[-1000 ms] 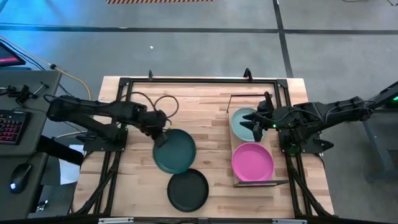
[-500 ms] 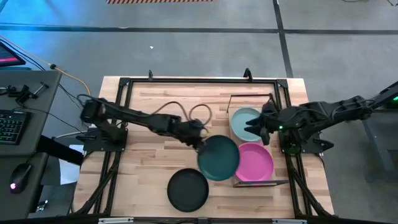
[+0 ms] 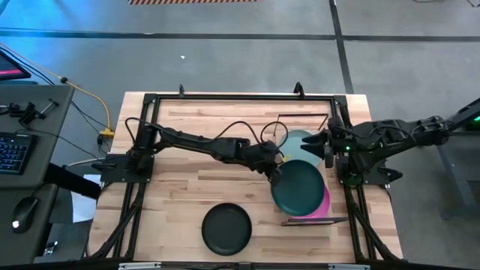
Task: Place and stack plates onto a shelf
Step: Stack the dark green plate on top of the dark pink plate on the shelf, then stack the black plate on top of the dark green plate on the shelf
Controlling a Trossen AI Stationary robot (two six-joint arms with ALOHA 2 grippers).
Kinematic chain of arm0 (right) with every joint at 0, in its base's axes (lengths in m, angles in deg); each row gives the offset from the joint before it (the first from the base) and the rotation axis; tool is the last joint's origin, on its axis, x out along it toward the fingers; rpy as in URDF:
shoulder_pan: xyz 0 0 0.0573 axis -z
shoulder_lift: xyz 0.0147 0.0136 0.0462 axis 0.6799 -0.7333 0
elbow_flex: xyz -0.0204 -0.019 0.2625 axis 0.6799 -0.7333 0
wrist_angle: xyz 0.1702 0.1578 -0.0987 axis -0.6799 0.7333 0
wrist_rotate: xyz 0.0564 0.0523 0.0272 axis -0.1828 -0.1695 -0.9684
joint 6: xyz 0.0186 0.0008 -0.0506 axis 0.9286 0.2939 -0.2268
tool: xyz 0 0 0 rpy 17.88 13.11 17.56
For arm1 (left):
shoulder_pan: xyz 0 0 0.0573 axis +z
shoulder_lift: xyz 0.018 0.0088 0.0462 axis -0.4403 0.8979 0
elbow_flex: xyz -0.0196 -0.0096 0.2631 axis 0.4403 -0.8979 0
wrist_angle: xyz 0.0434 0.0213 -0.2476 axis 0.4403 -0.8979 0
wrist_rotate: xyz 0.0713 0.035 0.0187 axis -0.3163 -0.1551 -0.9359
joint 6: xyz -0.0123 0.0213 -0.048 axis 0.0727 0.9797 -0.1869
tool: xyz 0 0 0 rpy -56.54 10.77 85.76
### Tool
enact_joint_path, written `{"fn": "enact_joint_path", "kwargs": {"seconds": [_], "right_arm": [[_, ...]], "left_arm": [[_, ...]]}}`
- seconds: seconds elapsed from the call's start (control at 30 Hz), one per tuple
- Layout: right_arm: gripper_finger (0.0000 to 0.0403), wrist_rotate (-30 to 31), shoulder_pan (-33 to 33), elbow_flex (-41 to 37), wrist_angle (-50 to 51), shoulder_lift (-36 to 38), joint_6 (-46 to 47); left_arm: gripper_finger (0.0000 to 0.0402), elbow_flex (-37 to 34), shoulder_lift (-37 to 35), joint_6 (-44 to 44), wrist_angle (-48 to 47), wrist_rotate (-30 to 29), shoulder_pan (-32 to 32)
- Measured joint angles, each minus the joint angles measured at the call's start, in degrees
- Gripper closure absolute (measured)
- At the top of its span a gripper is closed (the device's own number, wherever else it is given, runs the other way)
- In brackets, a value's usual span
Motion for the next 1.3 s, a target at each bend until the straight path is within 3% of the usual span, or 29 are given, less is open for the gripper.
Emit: {"fn": "enact_joint_path", "kwargs": {"seconds": [0.57, 1.0, 1.17, 1.3], "right_arm": [[0.0242, 0.15, 0.0, 0.0, 0.51, -0.21, 0.0], [0.0242, 0.31, 0.0, 0.0, 0.5, -0.21, -0.02], [0.0242, 0.33, 0.0, 0.0, 0.55, -0.23, -0.02], [0.0242, 0.33, 0.01, 0.0, 0.97, -0.23, -0.02]], "left_arm": [[0.0369, 0.63, 3.0, 2.93, 8.61, -1.53, -0.59], [0.0276, 0.63, 2.87, 2.0, 10.45, 1.74, -0.59], [0.0245, 0.87, 0.42, 5.77, 6.69, 4.1, 0.19], [0.0239, 1.02, -6.2, 13.75, 0.72, -0.36, 2.88]]}}
